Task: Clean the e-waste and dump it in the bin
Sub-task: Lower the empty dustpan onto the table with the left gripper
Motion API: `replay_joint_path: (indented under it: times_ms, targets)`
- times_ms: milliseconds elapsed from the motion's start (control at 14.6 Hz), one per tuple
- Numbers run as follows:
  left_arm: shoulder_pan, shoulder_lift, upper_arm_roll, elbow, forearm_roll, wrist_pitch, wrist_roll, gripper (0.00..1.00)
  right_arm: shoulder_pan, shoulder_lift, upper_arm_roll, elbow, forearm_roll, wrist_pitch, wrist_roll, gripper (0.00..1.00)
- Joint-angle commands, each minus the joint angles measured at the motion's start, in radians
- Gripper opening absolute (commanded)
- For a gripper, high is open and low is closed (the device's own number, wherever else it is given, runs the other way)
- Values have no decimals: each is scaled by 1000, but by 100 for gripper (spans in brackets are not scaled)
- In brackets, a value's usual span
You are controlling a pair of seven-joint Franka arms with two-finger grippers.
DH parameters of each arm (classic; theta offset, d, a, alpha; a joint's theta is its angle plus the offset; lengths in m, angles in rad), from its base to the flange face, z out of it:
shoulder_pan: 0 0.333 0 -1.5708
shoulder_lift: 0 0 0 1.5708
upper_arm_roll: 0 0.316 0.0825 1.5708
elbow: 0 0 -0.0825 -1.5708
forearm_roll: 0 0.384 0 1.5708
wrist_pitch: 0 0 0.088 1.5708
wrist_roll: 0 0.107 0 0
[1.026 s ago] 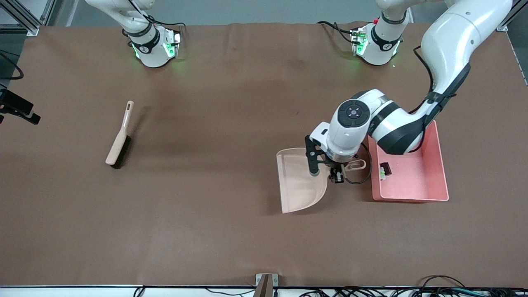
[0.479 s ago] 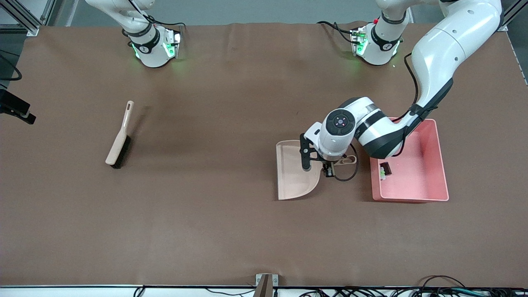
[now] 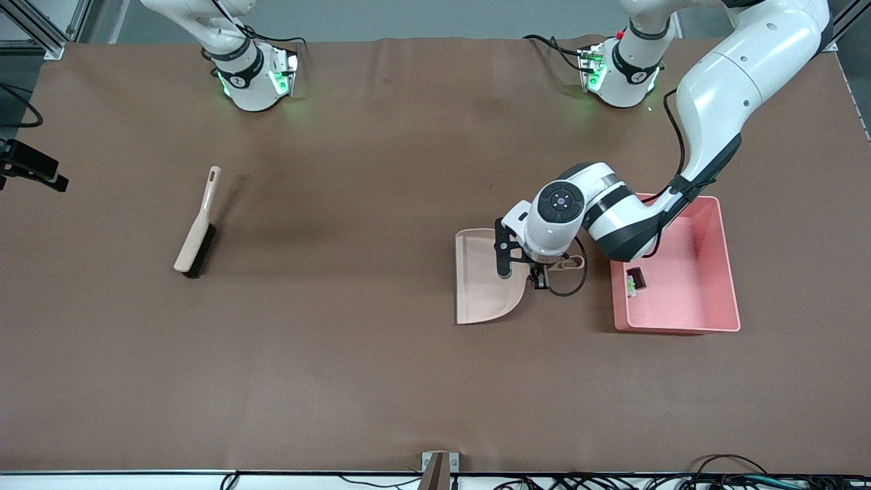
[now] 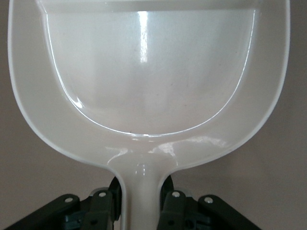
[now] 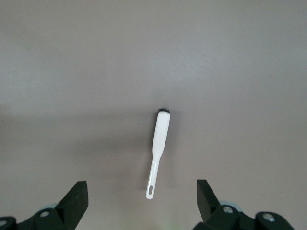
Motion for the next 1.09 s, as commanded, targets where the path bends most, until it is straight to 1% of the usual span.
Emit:
replay_joint_path:
  times_ms: [0,68,274,342,479,547,752,821,889,1026]
  targets:
    - [-4,14,23,-2,9,45,7,4,-8,-1,2,8,-18,-20,-5,100]
    - [-16,16,32,-2,7,58,7,7,-10,-2,1,6,-18,-22,-3,100]
    - [-41,16,60,1,6,65,-5,26,-5,-2,0,8,-25,-34,92,100]
    - [-39,16,61,0,6,69,-7,39,-5,-2,0,9,-31,-34,92,100]
    - [-30,10,61,0,1,69,-8,88,-8,-2,0,8,-33,-37,83,100]
    - [-23,8,61,0,-5,68,-8,100,-10,0,0,8,-33,-37,71,100]
    - [-16,-25,54,7,-11,48,-80,100,-7,0,0,8,-33,-43,66,100]
    - [-12,-48,46,12,-14,16,-128,100,-5,-1,0,8,-33,-43,66,100]
    - [6,-62,16,23,-31,-18,-174,100,-5,0,0,8,-33,-45,66,100]
    - [77,-78,-56,52,-55,-97,-317,100,-7,0,0,8,-33,-43,63,100]
